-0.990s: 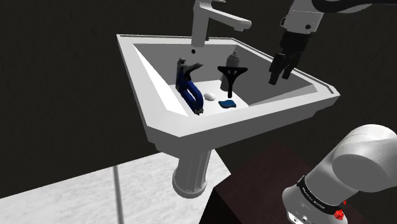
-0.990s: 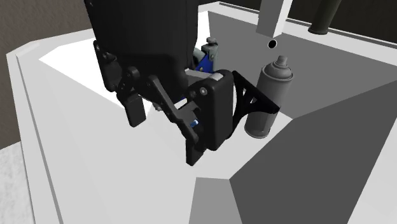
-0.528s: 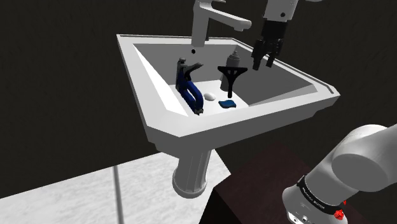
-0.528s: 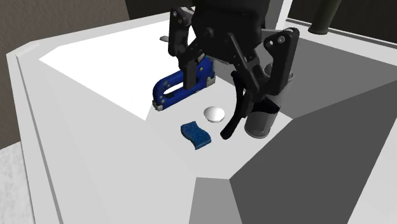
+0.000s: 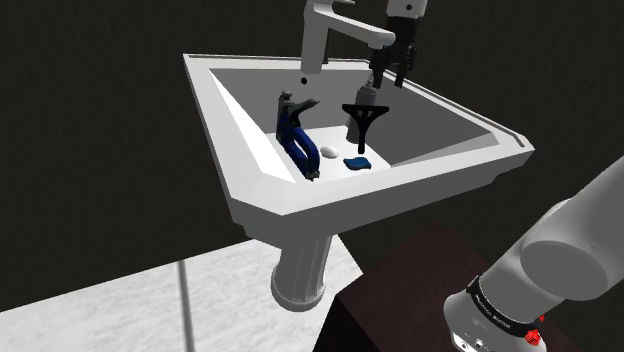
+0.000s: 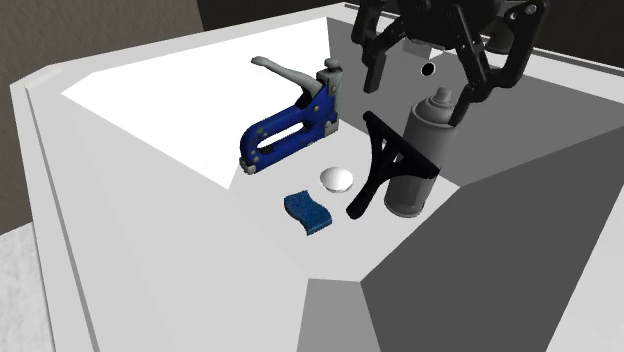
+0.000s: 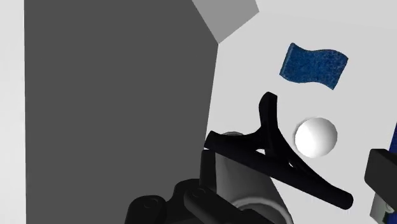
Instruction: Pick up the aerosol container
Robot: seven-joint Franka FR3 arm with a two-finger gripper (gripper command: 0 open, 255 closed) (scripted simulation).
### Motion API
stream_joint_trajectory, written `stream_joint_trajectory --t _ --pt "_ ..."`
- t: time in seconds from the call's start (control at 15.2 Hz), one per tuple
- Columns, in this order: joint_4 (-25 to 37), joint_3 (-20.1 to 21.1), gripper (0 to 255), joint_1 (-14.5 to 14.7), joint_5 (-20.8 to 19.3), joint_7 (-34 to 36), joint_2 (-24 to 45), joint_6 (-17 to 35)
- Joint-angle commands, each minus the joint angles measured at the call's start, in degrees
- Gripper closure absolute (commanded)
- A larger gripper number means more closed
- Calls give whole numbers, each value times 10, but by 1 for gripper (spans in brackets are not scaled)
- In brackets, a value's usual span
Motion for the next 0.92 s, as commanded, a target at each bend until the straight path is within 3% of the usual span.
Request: stream_joint_trajectory --t 0.0,0.2,0.79,0.86 --pt "67 -4 0 -3 8 -2 57 -15" --pt "166 -9 0 -9 19 -5 131 -46" --pt "95 -8 0 -8 18 -7 122 16" --pt "95 -8 255 -8 18 -7 122 16"
